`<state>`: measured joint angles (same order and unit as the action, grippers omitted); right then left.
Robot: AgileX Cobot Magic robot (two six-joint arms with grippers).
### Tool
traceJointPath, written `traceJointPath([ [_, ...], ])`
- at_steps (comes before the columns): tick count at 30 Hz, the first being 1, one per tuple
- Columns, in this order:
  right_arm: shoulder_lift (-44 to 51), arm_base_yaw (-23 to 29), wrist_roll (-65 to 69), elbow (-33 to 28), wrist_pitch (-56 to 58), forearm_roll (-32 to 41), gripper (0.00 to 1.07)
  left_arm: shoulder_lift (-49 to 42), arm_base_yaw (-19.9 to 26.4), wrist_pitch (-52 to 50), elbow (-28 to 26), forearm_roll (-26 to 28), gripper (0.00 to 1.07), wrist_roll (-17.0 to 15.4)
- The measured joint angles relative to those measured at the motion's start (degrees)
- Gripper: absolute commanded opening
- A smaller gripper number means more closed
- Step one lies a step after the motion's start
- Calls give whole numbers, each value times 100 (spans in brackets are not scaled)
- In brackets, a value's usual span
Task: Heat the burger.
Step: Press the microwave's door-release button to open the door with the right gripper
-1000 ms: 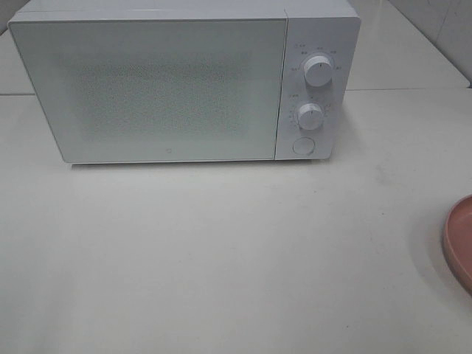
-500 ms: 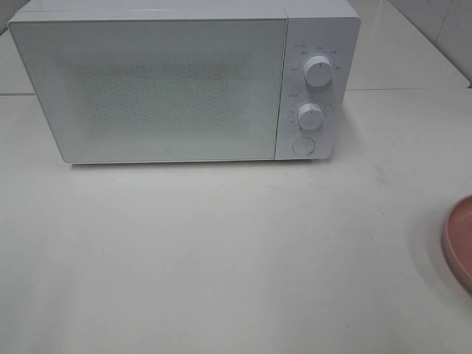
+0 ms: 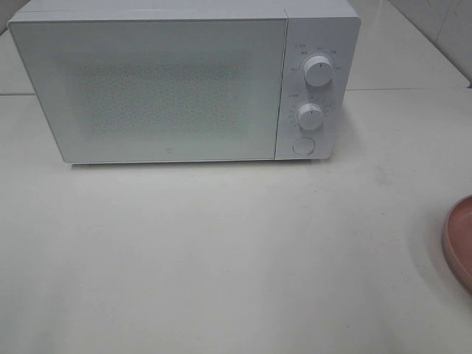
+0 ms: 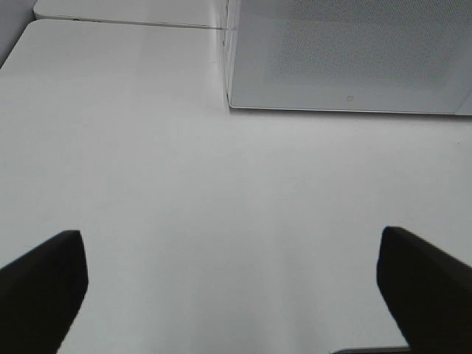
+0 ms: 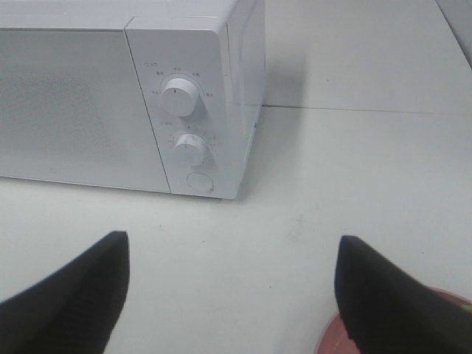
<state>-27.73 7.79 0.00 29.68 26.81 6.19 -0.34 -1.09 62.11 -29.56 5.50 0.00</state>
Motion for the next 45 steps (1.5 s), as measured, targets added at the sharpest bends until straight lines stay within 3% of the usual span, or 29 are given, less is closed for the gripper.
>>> traceJointPath([
  [12,-1117,0,34,0,-985,0,76,0,0,0,0,0,100,0],
  [27,-2704,0,40,0,-2991,0,76,0,0,0,0,0,100,0],
  [45,-4790,0,-304,-911,-6830,103,75,0,0,0,0,0,100,0],
])
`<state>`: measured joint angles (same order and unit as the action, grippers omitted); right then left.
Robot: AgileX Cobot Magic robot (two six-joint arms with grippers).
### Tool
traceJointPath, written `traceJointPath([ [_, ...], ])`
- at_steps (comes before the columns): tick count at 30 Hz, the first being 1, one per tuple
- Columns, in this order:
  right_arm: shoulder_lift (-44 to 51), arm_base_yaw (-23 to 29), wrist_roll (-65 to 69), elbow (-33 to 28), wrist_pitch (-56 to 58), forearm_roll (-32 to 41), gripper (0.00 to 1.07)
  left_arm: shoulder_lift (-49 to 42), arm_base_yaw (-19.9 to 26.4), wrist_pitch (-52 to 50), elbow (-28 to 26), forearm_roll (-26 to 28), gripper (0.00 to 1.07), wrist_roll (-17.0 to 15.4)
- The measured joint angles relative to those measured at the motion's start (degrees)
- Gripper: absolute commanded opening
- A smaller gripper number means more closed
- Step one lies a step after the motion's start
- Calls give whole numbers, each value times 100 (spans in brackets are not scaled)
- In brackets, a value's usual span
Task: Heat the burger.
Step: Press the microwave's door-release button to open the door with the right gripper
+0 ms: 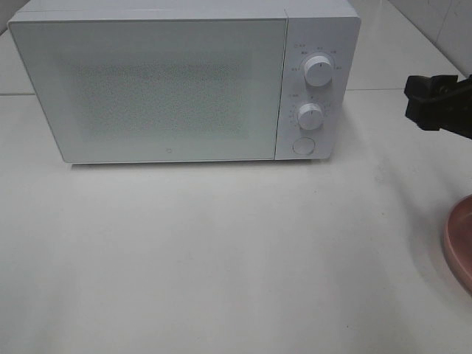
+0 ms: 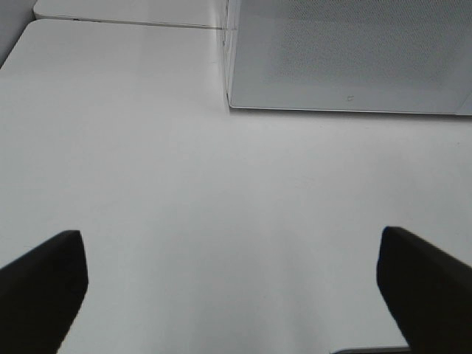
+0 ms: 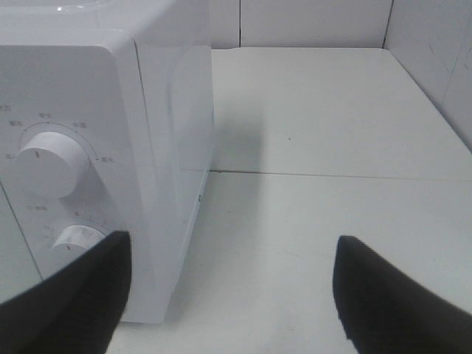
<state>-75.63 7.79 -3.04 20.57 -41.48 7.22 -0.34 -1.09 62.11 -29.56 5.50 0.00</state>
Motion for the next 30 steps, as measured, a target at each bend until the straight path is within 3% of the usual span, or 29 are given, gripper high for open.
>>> traceJointPath([
  [7,-527,218,-241,-286,-974,665,75,0,0,0,0,0,100,0],
  [10,-762,619,-498,-350,-1301,1071,75,0,0,0,0,0,100,0],
  [12,-1117,1226,-779,-350,-1776,1650,75,0,0,0,0,0,100,0],
  [15,-1209,1381,-825,-344,-1902,1799,75,0,0,0,0,0,100,0],
  [18,-1599,2051,-922,-338,-2464,2487,75,0,0,0,0,0,100,0],
  [30,-2217,3123,-1071,-332,-2750,3673,75,0,0,0,0,0,100,0],
])
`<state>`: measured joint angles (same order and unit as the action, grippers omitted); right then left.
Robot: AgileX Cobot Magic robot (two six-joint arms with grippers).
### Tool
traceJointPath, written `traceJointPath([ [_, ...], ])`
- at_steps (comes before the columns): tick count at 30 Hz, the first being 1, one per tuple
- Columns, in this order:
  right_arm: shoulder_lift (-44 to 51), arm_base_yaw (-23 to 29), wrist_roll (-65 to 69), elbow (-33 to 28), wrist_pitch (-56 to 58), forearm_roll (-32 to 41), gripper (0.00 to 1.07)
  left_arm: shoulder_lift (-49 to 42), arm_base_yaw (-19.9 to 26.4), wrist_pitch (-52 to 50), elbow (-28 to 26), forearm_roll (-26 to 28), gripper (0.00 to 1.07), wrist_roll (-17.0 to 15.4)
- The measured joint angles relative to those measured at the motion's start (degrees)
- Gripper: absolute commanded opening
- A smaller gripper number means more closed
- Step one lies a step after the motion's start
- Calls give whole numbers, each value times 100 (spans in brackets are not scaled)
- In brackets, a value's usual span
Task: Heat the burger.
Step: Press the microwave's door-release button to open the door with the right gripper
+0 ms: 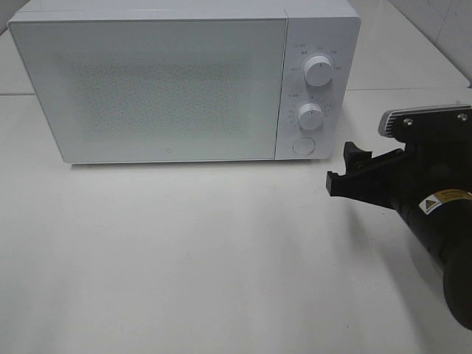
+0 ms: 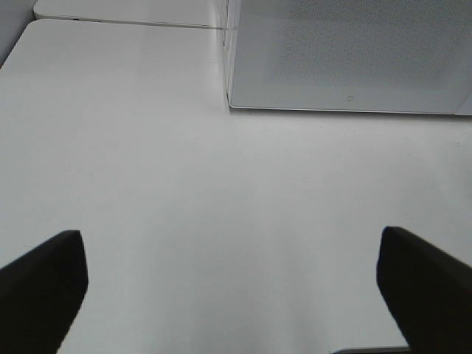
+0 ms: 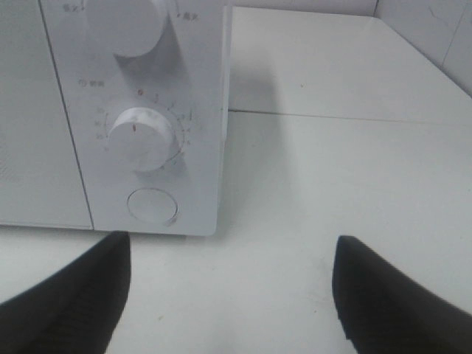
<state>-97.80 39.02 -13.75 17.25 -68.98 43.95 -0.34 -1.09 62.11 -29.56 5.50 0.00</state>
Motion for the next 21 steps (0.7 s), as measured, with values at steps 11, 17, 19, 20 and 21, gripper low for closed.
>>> traceJointPath([
  [11,-183,561,-189,298,-6,550,75,0,0,0,0,0,100,0],
  [17,-183,561,-183,407,-11,579,74,0,0,0,0,0,100,0],
  [19,-183,561,-126,407,-11,579,73,0,0,0,0,0,100,0],
  [20,-183,561,80,407,-11,579,69,0,0,0,0,0,100,0],
  [21,-183,561,80,407,-11,579,69,0,0,0,0,0,100,0],
])
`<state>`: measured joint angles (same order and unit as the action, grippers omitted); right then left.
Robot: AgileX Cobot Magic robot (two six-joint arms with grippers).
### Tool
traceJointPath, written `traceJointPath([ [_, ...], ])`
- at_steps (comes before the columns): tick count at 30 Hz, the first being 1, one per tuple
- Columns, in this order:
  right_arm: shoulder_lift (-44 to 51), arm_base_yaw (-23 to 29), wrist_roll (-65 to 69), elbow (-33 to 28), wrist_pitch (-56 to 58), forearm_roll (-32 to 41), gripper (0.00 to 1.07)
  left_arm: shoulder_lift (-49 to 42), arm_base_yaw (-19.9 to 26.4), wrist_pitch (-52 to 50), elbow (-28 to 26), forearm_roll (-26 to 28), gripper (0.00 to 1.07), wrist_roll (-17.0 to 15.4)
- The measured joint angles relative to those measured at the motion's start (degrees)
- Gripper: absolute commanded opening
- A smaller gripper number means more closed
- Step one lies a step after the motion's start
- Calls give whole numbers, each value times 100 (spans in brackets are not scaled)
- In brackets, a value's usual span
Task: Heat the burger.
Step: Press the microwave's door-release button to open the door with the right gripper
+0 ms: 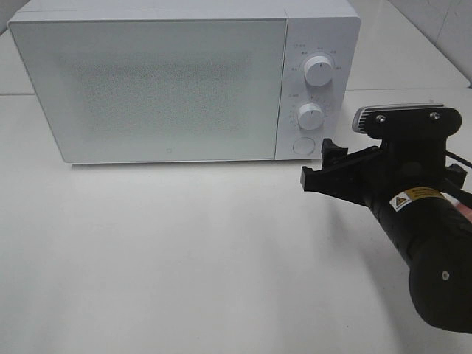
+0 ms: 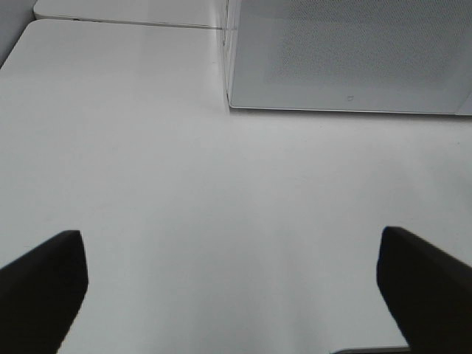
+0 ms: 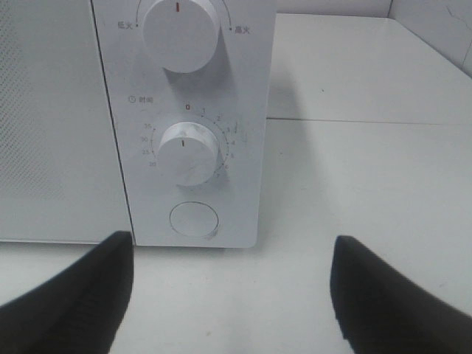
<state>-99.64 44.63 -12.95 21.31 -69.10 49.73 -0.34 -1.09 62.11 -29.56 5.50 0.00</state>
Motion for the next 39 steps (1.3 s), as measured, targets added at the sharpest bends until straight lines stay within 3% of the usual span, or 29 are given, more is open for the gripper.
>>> traceJointPath([
  [4,0,0,854,0,0,0,57,0,0,0,0,0,100,0],
  [5,0,0,1381,0,0,0,49,0,0,0,0,0,100,0],
  [6,0,0,1381,0,0,0,49,0,0,0,0,0,100,0],
  [11,0,0,3254,0,0,0,24,0,0,0,0,0,100,0],
  [19,0,0,5667,11,155,0,2,0,0,0,0,0,100,0],
  [28,0,0,7695,11,298,-309,0,0,0,0,0,0,100,0],
  [37,-69,-29,7781,34,367,-321,0,0,0,0,0,0,100,0],
  [39,-401,-195,8102,201,372,-602,0,0,0,0,0,0,100,0],
])
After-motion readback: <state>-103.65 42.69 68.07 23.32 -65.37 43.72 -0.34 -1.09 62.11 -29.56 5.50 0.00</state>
